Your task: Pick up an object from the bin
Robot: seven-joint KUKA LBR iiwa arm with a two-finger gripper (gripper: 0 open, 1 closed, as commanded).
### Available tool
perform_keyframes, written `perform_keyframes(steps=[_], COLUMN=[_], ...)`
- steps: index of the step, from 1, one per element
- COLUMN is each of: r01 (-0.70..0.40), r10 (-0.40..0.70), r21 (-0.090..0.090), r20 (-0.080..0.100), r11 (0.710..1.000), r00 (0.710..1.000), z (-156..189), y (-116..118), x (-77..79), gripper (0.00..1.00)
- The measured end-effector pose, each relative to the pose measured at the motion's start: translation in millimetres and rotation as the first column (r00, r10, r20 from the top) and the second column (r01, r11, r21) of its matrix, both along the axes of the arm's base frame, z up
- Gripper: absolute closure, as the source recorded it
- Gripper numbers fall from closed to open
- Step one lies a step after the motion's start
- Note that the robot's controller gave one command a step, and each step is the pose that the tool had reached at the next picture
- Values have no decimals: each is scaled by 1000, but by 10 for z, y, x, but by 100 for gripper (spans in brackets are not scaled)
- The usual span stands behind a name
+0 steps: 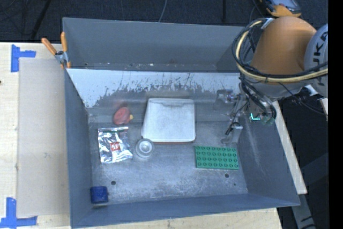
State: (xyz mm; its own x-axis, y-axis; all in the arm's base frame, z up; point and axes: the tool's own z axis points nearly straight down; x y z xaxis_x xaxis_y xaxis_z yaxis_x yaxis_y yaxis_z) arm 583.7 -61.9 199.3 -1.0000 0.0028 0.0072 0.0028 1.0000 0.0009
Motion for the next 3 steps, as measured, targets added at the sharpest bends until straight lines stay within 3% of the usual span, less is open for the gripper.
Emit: perform_keyframes(steps=[1, 2, 3], r01=[179, 213, 298], r10=[-179, -213, -298], r21=[-1, 0, -1], r20=[3, 9, 7], r11=[984, 977, 955], r00=[984, 977, 955], z=[-1328, -985, -881], y=[-314, -195, -234], x=[-789, -834, -776], gripper=[0, 0, 0])
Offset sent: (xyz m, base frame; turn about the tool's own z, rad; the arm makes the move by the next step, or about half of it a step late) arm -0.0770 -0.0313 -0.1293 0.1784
